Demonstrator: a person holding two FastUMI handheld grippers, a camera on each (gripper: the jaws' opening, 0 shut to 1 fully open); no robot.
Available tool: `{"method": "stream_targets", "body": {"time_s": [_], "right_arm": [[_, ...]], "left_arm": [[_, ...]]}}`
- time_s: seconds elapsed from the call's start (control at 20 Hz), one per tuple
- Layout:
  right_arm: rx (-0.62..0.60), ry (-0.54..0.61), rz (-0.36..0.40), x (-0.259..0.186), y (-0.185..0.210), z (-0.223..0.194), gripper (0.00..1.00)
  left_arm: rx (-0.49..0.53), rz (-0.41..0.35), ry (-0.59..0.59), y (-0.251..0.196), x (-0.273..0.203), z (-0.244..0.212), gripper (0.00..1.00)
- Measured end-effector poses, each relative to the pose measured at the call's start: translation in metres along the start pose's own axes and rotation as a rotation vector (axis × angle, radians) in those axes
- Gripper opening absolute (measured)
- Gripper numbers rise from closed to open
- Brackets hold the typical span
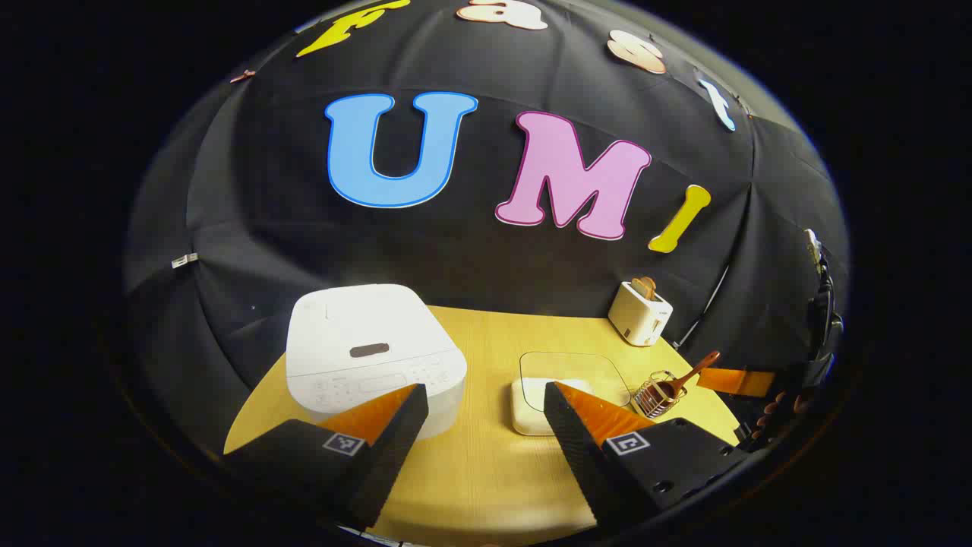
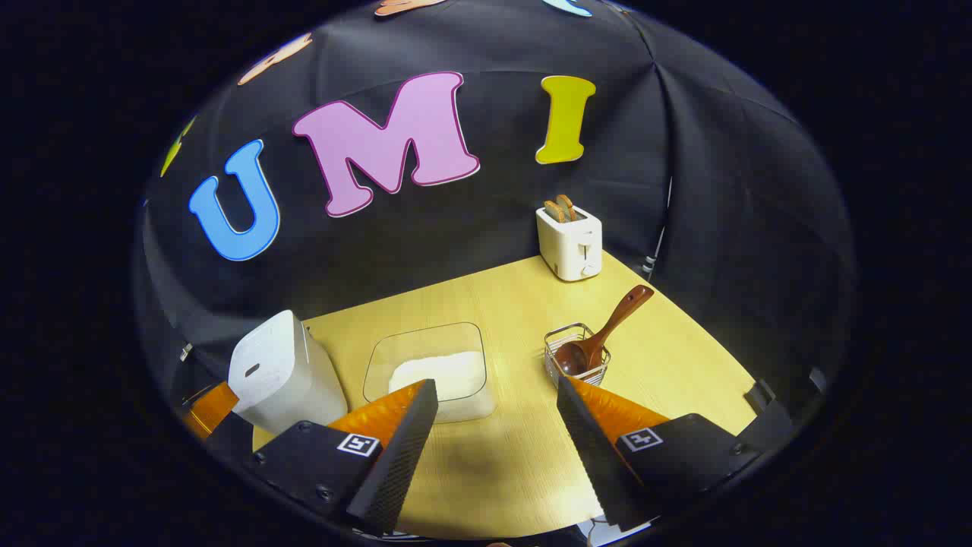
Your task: Close the left gripper, press the button to open the rice cooker; take a wooden spoon from the chopstick holder with the right hand, scoop a spoonful of rice and pour it into the rice cooker, then put the wooden spoon back into the chopstick holder.
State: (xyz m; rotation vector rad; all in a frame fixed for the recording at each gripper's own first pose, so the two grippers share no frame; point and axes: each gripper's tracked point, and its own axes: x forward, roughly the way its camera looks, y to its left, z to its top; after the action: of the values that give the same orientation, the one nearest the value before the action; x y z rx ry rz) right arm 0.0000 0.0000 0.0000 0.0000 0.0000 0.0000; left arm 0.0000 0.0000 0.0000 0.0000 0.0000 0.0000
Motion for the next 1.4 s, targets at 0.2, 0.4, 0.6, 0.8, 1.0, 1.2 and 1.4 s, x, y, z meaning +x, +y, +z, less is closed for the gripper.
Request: {"method": "stream_targets", "body": {"time_s": [0.2,0.4,0.6,0.8,1.0,1.2,1.4], "right_arm": [[-0.017,0.021,0.032,0.007,0.007,-0.002,0.99],[-0.019,0.028,0.035,0.013,0.006,-0.002,0.99],[-0.015,0.033,0.031,0.017,0.005,0.000,0.99],[-0.025,0.042,0.041,0.019,0.008,-0.001,0.99],[-0.038,0.049,0.050,0.020,0.010,-0.004,0.99],[-0.032,0.053,0.047,0.020,0.008,-0.005,0.99],[-0.024,0.057,0.040,0.022,0.005,-0.006,0.99]], "left_arm": [[-0.005,0.021,-0.009,0.005,0.005,0.009,0.99],[-0.009,0.011,-0.031,0.003,0.009,0.016,0.99],[0.021,-0.003,-0.047,0.000,0.012,0.021,0.99],[0.011,-0.001,-0.047,-0.001,0.020,0.023,0.99],[0.004,0.013,-0.058,0.005,0.021,0.030,0.99],[0.005,0.019,-0.057,0.012,0.024,0.031,0.99],[0.013,0.033,-0.083,0.024,0.027,0.045,0.98]]}}
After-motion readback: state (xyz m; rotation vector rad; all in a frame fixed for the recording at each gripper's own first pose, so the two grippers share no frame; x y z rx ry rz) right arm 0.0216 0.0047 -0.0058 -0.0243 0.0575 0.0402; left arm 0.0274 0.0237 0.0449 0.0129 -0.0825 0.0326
